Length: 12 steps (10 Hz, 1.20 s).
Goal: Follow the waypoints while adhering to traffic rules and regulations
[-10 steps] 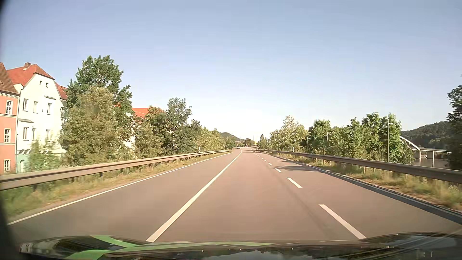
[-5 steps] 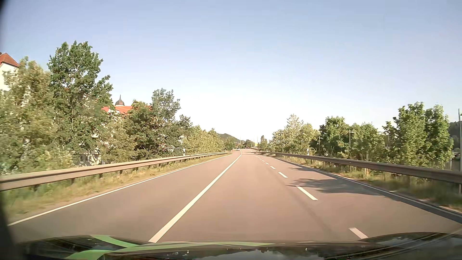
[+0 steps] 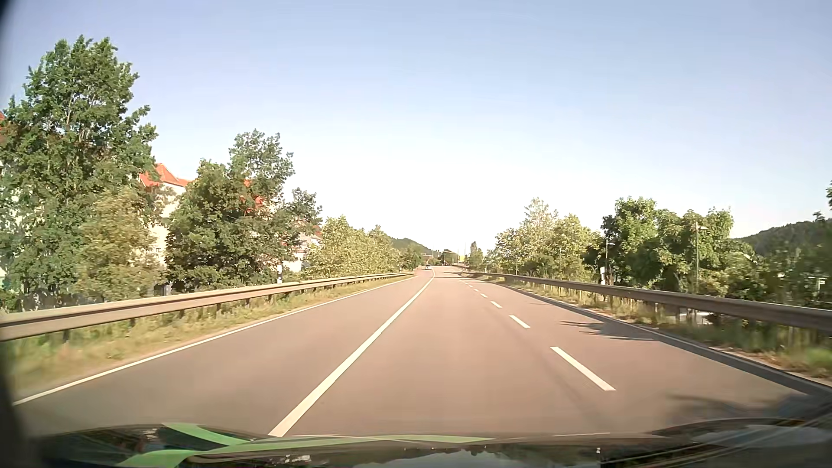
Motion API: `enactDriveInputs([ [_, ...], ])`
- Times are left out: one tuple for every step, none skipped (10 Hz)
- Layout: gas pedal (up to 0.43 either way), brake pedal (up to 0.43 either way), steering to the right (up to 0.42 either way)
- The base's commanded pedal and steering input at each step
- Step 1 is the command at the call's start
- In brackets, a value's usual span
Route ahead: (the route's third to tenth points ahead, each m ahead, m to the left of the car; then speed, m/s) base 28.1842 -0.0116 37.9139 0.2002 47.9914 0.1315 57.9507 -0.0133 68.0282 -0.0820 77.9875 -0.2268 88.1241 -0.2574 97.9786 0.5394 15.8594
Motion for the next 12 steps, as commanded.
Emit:
enactDriveInputs([
  [0.138, 0.000, 0.000],
  [0.138, 0.000, 0.000],
  [0.150, 0.000, 0.000],
  [0.150, 0.000, 0.000],
  [0.150, 0.000, 0.000],
  [0.150, 0.000, 0.000],
  [0.150, 0.000, 0.000],
  [0.150, 0.000, 0.000],
  [0.150, 0.000, 0.000],
  [0.150, 0.000, 0.001],
  [0.150, 0.000, 0.001],
  [0.150, 0.000, 0.001],
])
